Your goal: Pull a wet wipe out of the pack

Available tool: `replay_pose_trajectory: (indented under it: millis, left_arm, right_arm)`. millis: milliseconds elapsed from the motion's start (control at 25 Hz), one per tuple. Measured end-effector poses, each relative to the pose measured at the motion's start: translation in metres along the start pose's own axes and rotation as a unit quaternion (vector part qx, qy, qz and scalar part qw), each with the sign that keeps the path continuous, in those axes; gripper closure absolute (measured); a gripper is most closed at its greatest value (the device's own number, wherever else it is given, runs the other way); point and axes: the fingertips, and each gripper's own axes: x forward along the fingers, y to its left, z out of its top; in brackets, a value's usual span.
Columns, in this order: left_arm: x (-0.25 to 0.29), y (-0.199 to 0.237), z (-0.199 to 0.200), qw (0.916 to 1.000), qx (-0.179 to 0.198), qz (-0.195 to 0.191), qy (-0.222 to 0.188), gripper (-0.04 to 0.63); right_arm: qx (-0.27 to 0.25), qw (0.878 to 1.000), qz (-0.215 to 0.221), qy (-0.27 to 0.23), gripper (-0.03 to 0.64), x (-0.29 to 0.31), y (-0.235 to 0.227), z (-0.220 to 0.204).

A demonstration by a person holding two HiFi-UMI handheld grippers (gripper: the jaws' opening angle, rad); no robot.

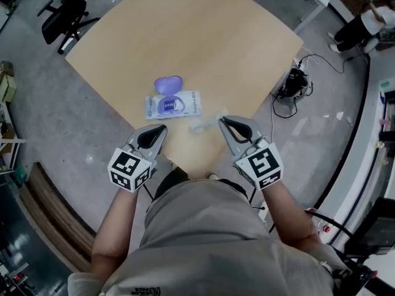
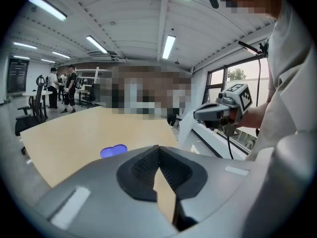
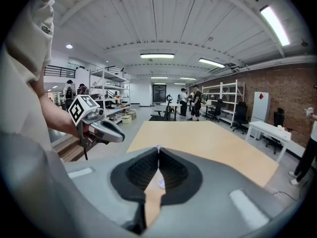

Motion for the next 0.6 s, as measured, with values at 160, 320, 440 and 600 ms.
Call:
replay_pose_trajectory:
  millis: [160, 320, 440, 600]
  left_arm:
    - [-0.011, -0.057, 0.022, 0.9993, 0.001, 0.014, -0.036, 0.589]
    - [-0.027, -0.116, 0.032, 0.9981, 0.01, 0.03, -0.053, 0.589]
    - [-0.044, -0.156, 0.025, 0.9971, 0.01, 0.049, -0.057, 0.589]
    - [-0.076, -0.199, 0.014, 0.9952, 0.007, 0.084, -0.05, 0.59]
  right_arm:
    - [-0.008, 0.999, 0.02, -0.025, 0.609, -0.041, 0.003, -0.002]
    - [-0.016, 0.998, 0.047, -0.041, 0.609, -0.085, 0.008, -0.006]
    - [-0.02, 0.996, 0.07, -0.052, 0.609, -0.117, 0.014, -0.017]
    - [-0.025, 0.992, 0.103, -0.063, 0.609, -0.153, 0.031, -0.026]
